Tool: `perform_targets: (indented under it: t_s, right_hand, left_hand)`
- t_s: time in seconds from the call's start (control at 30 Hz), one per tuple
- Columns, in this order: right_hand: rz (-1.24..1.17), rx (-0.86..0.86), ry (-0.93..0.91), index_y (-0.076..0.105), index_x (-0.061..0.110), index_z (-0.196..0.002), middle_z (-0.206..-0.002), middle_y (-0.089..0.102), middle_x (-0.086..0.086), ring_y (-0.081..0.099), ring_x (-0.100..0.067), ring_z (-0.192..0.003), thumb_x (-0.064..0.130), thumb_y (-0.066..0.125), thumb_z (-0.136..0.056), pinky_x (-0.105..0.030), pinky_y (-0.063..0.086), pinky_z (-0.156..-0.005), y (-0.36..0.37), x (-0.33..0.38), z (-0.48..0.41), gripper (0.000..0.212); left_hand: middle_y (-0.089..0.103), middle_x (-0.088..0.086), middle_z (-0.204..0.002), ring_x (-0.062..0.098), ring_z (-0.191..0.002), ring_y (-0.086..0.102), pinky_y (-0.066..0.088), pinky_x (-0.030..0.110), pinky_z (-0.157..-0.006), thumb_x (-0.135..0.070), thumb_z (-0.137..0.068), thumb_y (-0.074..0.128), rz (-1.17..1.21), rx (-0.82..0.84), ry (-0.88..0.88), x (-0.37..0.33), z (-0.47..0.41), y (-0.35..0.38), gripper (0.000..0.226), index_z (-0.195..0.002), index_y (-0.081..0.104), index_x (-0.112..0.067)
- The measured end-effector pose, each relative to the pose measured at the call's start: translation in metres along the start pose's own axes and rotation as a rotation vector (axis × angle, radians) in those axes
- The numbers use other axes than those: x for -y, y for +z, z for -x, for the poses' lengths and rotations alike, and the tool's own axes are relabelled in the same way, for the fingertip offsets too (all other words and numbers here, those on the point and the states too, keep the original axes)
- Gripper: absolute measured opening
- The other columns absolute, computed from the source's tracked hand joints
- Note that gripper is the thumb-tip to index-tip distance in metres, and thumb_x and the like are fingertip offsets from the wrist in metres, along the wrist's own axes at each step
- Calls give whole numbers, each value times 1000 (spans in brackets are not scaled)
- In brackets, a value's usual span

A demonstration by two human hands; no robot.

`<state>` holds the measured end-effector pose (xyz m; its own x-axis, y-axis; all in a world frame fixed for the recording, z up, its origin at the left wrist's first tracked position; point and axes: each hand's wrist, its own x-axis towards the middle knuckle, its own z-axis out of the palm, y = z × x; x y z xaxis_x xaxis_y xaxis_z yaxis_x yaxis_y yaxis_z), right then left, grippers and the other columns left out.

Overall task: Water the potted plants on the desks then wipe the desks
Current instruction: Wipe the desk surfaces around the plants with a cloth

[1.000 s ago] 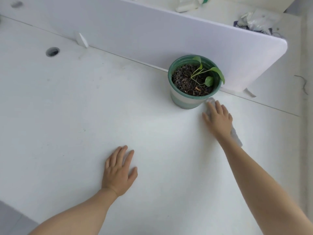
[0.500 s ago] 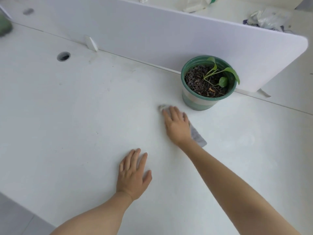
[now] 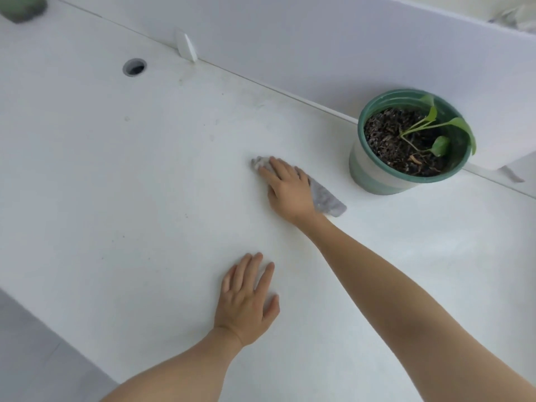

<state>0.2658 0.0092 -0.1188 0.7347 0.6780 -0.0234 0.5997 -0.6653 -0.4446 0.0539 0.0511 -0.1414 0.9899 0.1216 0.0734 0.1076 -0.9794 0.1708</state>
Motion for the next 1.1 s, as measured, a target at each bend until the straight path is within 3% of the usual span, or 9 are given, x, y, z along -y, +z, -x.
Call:
perform_targets:
  t_s: [0.13, 0.33, 0.47, 0.6, 0.67, 0.8, 0.9, 0.97, 1.1]
  right_hand:
    - [114, 25, -276, 60, 15, -119, -125, 61, -13, 59, -31, -114, 14, 43, -75, -49, 46, -88, 10, -9, 73, 47]
    - [290, 17, -366, 44, 22, -129, -134, 54, -8, 48, -25, -123, 21, 40, -90, -36, 34, -98, -19, -84, 160, 40]
    - [309, -212, 50, 46, 19, -127, -128, 58, -17, 52, -38, -114, 25, 36, -90, -47, 49, -85, -73, -163, 179, 39]
    - [127, -498, 891, 46, 11, -124, -126, 50, -20, 41, -40, -117, 26, 31, -77, -44, 35, -93, -96, -185, 160, 52]
    - [89, -542, 1018, 41, 7, -129, -128, 46, -23, 40, -41, -118, 21, 30, -75, -44, 33, -93, -92, -170, 141, 57]
    - [11, -414, 856, 38, 4, -135, -138, 40, -26, 38, -40, -124, 15, 35, -78, -46, 31, -99, -52, -109, 112, 58]
    - [-24, -459, 816, 46, -2, -129, -138, 41, -30, 40, -45, -125, 17, 30, -75, -52, 34, -100, -22, -48, 103, 59]
    - [-31, -331, 740, 43, 2, -132, -145, 34, -25, 31, -41, -133, 12, 35, -81, -49, 26, -107, -16, -17, 100, 52]
    - [-9, -128, 381, 52, 8, -126, -142, 44, -18, 36, -40, -132, 14, 36, -79, -53, 31, -106, -2, 18, 114, 50]
  left_hand:
    - [62, 16, -123, 27, -120, 39, 30, 39, -94, -39, -73, 44, 0, -15, 1, 0, -1, -1, 53, -120, 46, -16]
    - [63, 16, -122, 27, -119, 39, 30, 39, -92, -39, -73, 43, 0, -19, -2, 0, -1, -1, 53, -119, 46, -15]
    - [63, 15, -122, 27, -119, 39, 30, 39, -92, -39, -72, 42, -2, -18, 0, 0, 0, 0, 53, -119, 46, -15]
    - [63, 15, -122, 28, -119, 39, 30, 40, -91, -39, -73, 42, -9, -20, 7, 0, -1, 0, 52, -119, 46, -15]
    - [63, 15, -122, 27, -119, 38, 29, 39, -91, -39, -73, 41, -9, -24, 9, 0, -1, 1, 52, -119, 45, -15]
    - [62, 15, -122, 27, -119, 38, 28, 40, -91, -39, -73, 39, -15, -2, 1, 1, -1, 1, 52, -119, 45, -15]
    - [62, 16, -122, 28, -119, 38, 28, 40, -91, -39, -73, 40, 0, 28, -6, -1, -1, -1, 51, -118, 46, -14]
    - [63, 16, -122, 28, -118, 38, 28, 40, -90, -39, -73, 40, 12, 53, -18, -1, -2, -5, 51, -118, 46, -15]
    - [63, 17, -121, 28, -117, 38, 28, 40, -89, -39, -73, 40, 27, 116, -28, -1, -3, -8, 52, -115, 55, -13]
